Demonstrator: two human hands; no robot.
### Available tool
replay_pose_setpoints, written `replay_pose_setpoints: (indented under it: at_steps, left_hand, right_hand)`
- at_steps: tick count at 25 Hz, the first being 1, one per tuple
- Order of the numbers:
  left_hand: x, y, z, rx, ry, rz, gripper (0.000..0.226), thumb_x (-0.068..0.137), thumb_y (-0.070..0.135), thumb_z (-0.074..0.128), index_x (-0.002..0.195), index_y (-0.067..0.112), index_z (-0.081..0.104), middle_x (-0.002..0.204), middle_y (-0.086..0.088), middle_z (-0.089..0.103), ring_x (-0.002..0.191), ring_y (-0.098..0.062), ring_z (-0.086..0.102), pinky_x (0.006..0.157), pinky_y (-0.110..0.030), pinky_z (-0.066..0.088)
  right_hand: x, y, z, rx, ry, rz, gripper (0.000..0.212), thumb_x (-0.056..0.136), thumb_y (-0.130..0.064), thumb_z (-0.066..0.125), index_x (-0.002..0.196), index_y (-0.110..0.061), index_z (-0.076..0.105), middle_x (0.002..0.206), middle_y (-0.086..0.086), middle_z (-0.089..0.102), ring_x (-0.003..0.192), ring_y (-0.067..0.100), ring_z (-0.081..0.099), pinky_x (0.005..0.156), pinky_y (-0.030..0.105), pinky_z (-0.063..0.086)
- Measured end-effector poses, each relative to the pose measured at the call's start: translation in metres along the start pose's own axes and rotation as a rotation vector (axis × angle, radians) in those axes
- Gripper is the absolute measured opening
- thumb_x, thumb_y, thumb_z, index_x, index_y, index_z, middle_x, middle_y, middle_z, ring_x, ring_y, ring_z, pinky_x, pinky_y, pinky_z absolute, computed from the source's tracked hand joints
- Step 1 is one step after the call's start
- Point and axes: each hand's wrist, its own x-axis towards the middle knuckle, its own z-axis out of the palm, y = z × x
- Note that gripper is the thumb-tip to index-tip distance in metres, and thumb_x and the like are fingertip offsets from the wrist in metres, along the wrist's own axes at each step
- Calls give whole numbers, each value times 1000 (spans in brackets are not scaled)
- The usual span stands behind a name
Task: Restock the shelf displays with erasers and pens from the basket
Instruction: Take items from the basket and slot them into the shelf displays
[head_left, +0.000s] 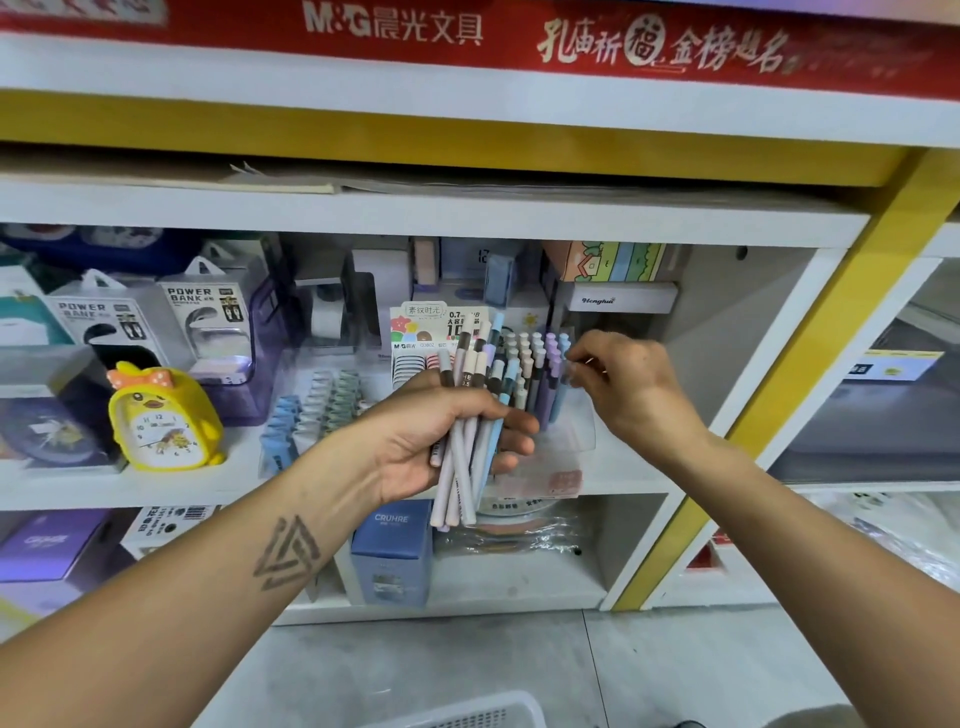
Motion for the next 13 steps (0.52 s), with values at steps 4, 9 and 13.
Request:
replay_pose_setpoints:
  at_steps: [4, 9, 13]
  left_hand:
    - [2, -2, 0, 19, 14, 8, 22, 87, -6, 59, 106, -18, 63, 98, -31, 70, 76, -33, 73, 57, -32, 59]
    - [6, -5, 4, 24, 9, 22, 15, 88, -7, 58, 95, -11, 72, 99, -32, 69, 80, -35, 73, 60, -34, 59]
    - [7, -6, 8, -21, -42, 10, 19, 89, -9, 54, 100, -11, 70, 105, -35, 67, 93, -43, 70, 69, -43, 60]
  right_hand:
    - [5, -4, -1, -183, -142, 102, 27, 99, -20, 57, 122, -13, 70, 113, 9, 60, 103, 30, 58, 84, 39, 51]
    - [2, -32, -16, 666, -220, 364, 24, 95, -33, 67, 93, -11, 74, 79, 8, 73, 61, 15, 59, 53, 25, 41]
    - [-1, -39, -22, 915, -284, 452, 15, 89, -11, 73, 93, 2, 69, 73, 16, 68, 54, 18, 58, 47, 23, 41]
